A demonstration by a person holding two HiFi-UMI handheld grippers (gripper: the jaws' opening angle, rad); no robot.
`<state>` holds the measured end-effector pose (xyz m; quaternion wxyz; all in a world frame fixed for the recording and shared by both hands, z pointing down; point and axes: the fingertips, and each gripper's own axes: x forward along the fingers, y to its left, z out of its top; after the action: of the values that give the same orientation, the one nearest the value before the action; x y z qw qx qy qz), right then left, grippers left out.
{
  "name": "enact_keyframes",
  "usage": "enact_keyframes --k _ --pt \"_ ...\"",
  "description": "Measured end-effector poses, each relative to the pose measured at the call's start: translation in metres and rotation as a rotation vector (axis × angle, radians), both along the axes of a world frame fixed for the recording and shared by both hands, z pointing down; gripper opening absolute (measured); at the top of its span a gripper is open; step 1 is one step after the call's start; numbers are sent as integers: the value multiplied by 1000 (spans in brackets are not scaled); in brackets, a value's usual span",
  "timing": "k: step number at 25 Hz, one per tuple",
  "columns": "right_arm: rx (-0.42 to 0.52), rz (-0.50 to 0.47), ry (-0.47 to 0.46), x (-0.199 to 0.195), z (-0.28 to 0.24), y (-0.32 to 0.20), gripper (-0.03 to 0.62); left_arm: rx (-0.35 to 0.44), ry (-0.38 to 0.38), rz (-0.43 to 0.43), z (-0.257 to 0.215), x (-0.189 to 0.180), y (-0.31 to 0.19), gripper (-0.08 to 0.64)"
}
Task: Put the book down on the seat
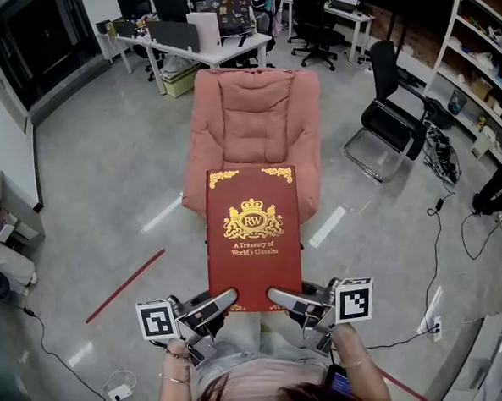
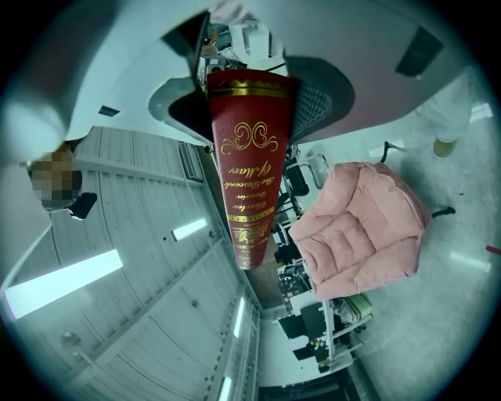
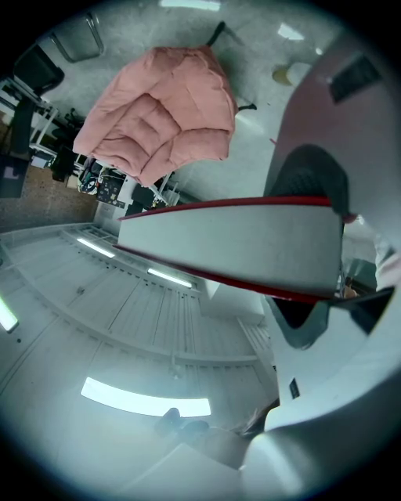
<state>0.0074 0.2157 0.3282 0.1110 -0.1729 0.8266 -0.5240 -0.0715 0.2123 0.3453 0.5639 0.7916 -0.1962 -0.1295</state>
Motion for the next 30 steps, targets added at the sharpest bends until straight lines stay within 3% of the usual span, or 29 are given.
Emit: enact_keyframes --k 12,30 --pt "-11 29 21 10 10 -52 264 23 -6 37 10 10 -56 262" --pt "-91 86 13 10 26 -181 265 -63 -13 89 26 10 -188 262"
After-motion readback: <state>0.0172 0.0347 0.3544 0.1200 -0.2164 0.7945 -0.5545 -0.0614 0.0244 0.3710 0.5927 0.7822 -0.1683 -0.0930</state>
